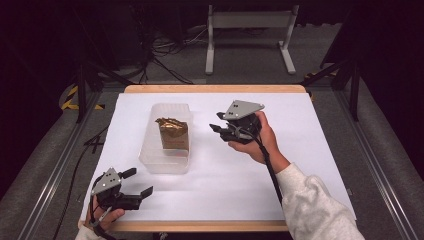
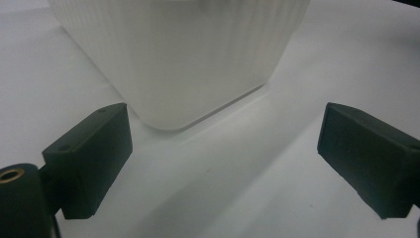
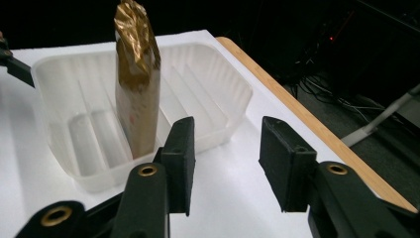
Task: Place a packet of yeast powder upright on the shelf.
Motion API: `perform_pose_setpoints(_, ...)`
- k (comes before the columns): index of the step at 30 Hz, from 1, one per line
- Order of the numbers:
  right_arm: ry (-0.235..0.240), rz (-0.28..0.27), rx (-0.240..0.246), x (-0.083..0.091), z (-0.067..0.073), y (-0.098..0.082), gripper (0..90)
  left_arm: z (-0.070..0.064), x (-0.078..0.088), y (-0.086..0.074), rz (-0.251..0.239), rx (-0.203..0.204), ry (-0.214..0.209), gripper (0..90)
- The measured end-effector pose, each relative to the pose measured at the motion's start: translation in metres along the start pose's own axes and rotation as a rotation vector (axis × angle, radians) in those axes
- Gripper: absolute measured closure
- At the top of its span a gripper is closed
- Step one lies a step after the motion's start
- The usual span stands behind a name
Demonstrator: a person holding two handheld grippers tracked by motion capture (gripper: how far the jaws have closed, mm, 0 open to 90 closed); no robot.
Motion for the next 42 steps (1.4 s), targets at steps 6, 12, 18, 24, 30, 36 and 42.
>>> perform_pose_setpoints(6, -0.030, 0.011, 0.002, 0.009, -0.004, -0.010, 48.2, 0.000, 0.000, 0.000, 0.001, 0.000, 0.003, 7.6)
perform_pose_setpoints(12, -0.058, 0.023, 0.009, 0.016, -0.009, -0.021, 42.4, 0.000, 0.000, 0.000, 0.002, 0.004, 0.002, 7.6)
perform_pose_setpoints(18, -0.093, 0.032, -0.007, 0.026, -0.016, -0.034, 34.5, 0.001, 0.000, 0.000, 0.001, 0.004, 0.004, 7.6)
perform_pose_setpoints(24, -0.106, 0.056, -0.021, 0.036, -0.020, -0.053, 25.4, 0.001, -0.001, 0.000, 0.001, 0.003, 0.006, 7.6)
perform_pose_setpoints(30, -0.142, 0.072, -0.013, 0.048, -0.026, -0.069, 21.7, 0.000, -0.001, 0.000, 0.006, 0.009, 0.004, 7.6)
perform_pose_setpoints(36, -0.179, 0.085, -0.001, 0.057, -0.031, -0.086, 21.0, 0.000, -0.001, 0.000, 0.007, 0.006, 0.006, 7.6)
perform_pose_setpoints(42, -0.205, 0.103, -0.020, 0.066, -0.038, -0.108, 20.4, 0.000, -0.001, 0.000, 0.006, 0.005, 0.005, 7.6)
Point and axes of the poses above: each handheld gripper's, and its own axes: x roughly backward along the jaws, y roughly out of its top, z roughly to its left, the point moved 9 cm from there along -x, roughly forward along the jaws, and after that the axes turned 2 degrees about z, right-handed, at the moved point
